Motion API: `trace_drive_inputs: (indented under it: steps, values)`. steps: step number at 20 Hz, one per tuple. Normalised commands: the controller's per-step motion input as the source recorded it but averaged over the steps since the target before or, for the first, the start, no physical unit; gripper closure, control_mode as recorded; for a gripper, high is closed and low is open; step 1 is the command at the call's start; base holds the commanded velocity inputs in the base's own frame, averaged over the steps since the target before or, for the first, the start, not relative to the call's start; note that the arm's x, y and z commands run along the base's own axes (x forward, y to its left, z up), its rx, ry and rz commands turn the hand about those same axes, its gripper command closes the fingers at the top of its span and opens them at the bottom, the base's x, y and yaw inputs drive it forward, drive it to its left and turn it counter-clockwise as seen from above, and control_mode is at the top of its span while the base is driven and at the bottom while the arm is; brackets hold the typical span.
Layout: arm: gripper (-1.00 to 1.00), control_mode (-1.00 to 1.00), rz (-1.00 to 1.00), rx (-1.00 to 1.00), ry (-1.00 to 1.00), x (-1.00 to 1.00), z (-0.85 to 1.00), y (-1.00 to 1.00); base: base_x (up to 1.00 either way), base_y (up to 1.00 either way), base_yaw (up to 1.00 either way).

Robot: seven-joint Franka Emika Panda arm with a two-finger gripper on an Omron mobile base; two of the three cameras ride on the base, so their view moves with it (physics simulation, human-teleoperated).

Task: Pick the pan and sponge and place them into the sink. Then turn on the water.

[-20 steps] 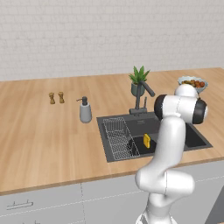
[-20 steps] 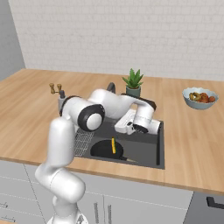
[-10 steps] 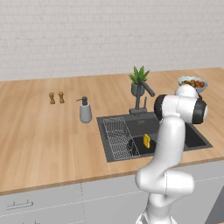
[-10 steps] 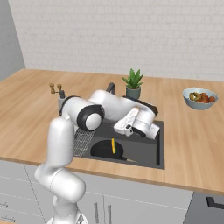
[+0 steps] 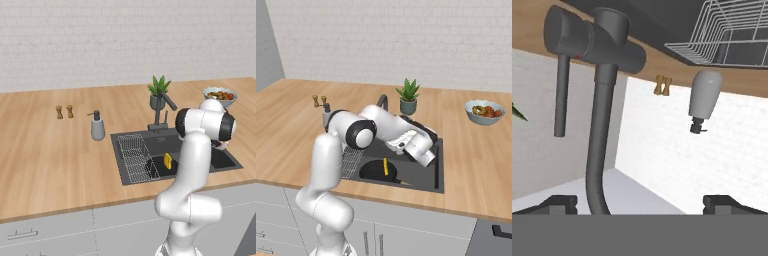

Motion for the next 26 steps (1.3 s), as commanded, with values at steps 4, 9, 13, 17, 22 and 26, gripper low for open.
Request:
trace_drive_inputs:
  steps: [4, 9, 13, 17, 22, 26]
  values:
    - [-1.0, -1.0, -0.16, 0.09, 0.0, 0.08, 0.03, 0.02, 0.0, 0.0, 0.0]
    - [-1.0, -1.0, -0.01, -0.01, 0.0, 0.25, 0.15, 0.11, 0.0, 0.0, 0.0]
    - [-1.0, -1.0, 0.0, -0.02, 0.0, 0.36, 0.15, 0.0, 0.0, 0.0, 0.0]
    - [-1.0, -1.0, 0.0, 0.0, 0.02, 0.37, 0.0, 0.0, 0.0, 0.0, 0.0]
    - [-1.0, -1.0, 0.0, 0.0, 0.11, 0.39, 0.0, 0.03, 0.0, 0.0, 0.0]
    - [-1.0, -1.0, 0.0, 0.0, 0.14, 0.42, -0.03, 0.0, 0.0, 0.0, 0.0]
